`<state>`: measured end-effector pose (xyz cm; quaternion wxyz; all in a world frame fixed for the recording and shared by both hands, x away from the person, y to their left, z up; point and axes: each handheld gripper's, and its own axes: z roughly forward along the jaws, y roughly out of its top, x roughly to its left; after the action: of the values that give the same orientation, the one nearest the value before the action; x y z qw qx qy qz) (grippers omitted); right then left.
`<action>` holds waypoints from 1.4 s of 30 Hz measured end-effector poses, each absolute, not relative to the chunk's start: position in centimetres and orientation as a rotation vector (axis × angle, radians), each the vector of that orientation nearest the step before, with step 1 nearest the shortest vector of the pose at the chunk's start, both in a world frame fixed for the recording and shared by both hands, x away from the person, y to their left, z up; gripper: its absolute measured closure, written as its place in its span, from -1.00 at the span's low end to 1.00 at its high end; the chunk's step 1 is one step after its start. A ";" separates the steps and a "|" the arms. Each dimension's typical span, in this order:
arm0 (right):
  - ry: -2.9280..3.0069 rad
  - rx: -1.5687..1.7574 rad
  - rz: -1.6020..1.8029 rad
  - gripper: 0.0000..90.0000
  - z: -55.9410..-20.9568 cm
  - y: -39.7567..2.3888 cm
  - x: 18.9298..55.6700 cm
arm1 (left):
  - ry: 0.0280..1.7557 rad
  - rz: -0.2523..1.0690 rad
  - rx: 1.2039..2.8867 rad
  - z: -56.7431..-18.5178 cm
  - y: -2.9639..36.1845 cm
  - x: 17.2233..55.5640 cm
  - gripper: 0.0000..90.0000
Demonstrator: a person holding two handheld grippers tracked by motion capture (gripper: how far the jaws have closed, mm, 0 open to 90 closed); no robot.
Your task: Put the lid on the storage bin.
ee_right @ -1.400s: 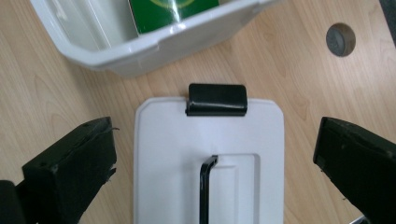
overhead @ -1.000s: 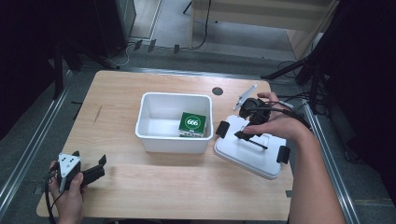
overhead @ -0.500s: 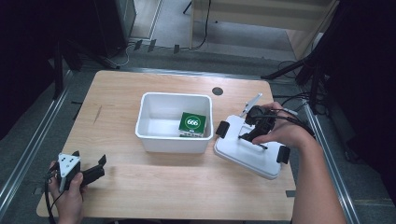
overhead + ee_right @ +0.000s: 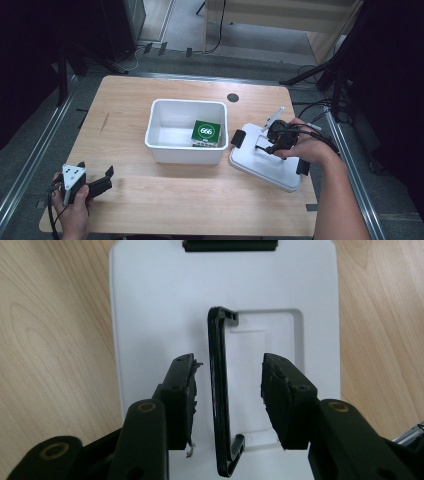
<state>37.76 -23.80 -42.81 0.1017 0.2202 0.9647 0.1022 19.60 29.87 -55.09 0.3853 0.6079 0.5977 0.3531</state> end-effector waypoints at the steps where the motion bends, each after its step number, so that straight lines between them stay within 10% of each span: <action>1: 2.852 0.652 0.293 0.30 -43.0 -23.9 37.7 | 1.523 0.900 1.548 -55.1 29.9 19.6 -0.81; 25: 2.806 0.644 0.198 0.85 -46.3 -24.8 38.0 | 1.522 0.901 1.545 -55.1 29.9 19.6 -0.81; 42: 2.807 0.564 0.270 0.89 -43.1 -26.4 37.8 | 1.523 0.902 1.545 -55.1 29.9 19.6 -0.81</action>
<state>37.82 -26.36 -43.11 0.1327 0.1945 0.9674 0.0931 19.60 29.90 -55.10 0.3858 0.6066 0.5982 0.3540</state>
